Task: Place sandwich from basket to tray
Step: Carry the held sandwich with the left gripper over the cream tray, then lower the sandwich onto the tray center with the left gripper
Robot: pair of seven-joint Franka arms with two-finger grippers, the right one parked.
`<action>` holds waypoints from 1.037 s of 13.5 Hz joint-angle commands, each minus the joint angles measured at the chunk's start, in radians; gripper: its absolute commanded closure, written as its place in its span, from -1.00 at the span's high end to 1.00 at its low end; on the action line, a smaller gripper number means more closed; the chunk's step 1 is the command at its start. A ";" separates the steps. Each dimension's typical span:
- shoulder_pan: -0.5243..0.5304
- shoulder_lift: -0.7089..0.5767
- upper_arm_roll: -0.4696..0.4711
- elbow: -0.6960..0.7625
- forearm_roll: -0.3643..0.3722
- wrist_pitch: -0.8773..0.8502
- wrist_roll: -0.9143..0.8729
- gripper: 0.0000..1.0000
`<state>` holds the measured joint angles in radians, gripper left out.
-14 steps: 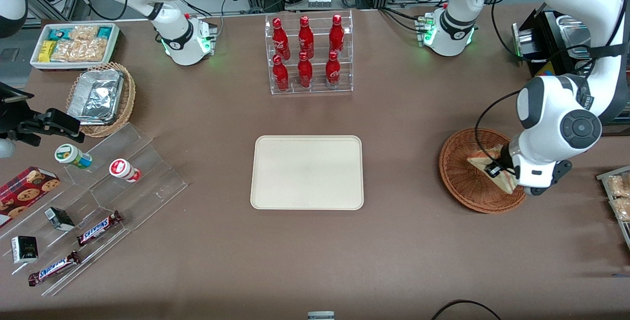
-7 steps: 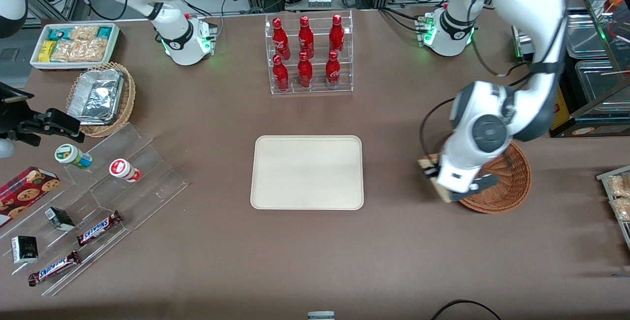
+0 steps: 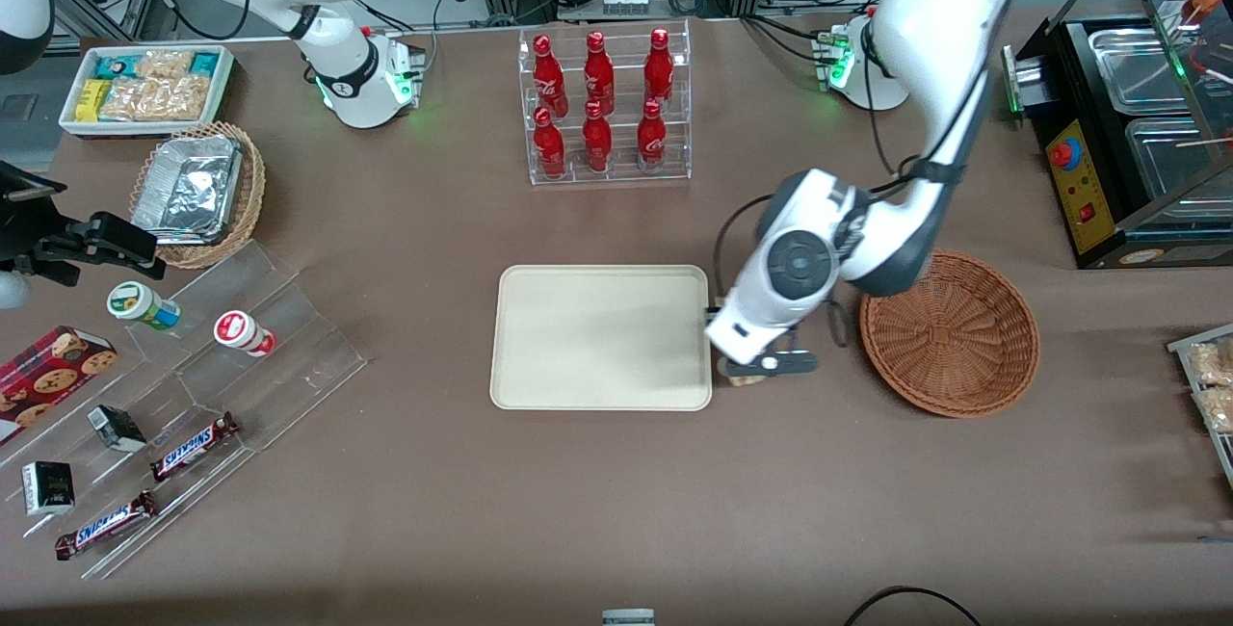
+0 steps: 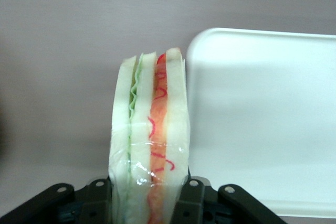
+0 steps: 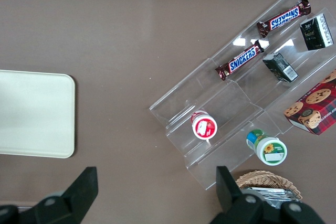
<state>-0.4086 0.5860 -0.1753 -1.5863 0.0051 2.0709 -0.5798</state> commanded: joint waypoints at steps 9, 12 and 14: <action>-0.125 0.270 -0.024 0.267 -0.042 0.046 0.006 -0.12; -0.127 0.273 -0.024 0.267 -0.036 0.023 0.014 -0.11; -0.127 0.273 -0.023 0.270 -0.031 -0.011 0.018 -0.11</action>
<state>-0.5278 0.8468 -0.2057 -1.3551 -0.0283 2.1061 -0.5704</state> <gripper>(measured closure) 0.555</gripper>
